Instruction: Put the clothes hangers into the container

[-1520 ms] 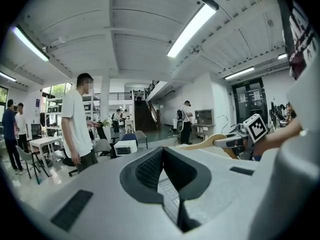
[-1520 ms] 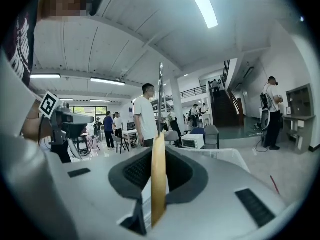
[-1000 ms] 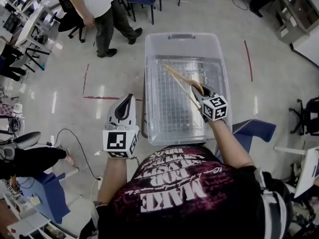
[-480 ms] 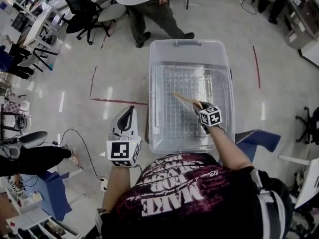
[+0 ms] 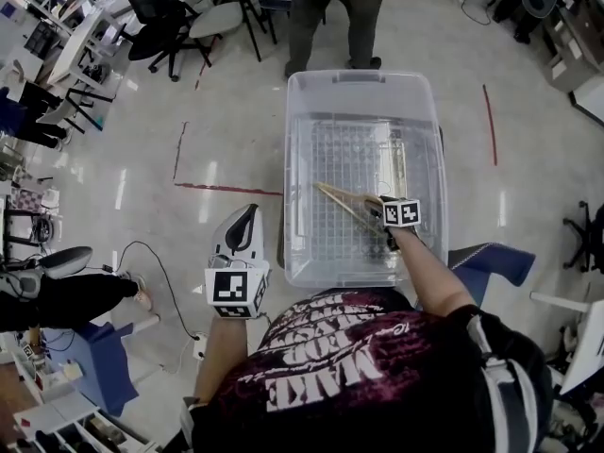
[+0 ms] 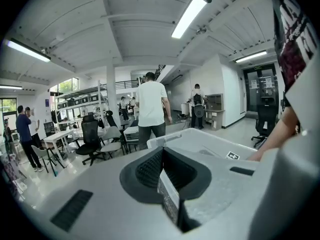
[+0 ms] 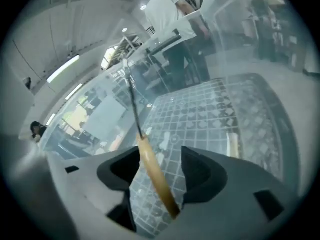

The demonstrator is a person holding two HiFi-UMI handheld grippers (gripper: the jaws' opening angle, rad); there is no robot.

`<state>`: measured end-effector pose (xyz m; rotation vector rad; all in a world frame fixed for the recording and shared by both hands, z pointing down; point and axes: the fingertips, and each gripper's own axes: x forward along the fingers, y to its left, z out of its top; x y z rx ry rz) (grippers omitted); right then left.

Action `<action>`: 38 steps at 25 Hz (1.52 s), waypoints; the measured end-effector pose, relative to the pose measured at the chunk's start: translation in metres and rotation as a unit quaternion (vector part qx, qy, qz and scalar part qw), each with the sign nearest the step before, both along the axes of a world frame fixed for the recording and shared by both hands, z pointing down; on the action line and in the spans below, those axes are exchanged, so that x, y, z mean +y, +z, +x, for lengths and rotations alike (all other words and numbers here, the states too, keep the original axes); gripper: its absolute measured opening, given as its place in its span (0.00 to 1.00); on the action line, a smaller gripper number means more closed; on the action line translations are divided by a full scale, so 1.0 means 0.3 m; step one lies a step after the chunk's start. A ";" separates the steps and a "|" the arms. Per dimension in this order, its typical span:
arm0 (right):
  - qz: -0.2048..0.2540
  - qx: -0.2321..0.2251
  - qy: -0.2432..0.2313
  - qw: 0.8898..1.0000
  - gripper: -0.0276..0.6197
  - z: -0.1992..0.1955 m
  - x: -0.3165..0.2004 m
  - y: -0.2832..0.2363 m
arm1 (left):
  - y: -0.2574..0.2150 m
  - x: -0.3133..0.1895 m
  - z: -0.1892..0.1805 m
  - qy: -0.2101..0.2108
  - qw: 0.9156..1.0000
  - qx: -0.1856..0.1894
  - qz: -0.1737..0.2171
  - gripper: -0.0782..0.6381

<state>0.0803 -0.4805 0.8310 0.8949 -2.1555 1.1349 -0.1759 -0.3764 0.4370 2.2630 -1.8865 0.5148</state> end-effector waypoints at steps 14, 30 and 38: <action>0.104 0.085 0.005 0.991 0.05 0.152 0.032 -0.350 | -0.008 0.113 0.000 0.028 0.999 0.031 0.026 0.12; 0.360 0.037 0.020 0.932 0.05 0.030 0.350 -1.056 | -0.134 0.331 -0.085 0.061 0.992 0.071 0.080 0.12; 0.424 0.013 0.015 0.905 0.05 0.012 0.539 -1.355 | -0.150 0.406 -0.046 0.083 0.990 0.066 0.088 0.12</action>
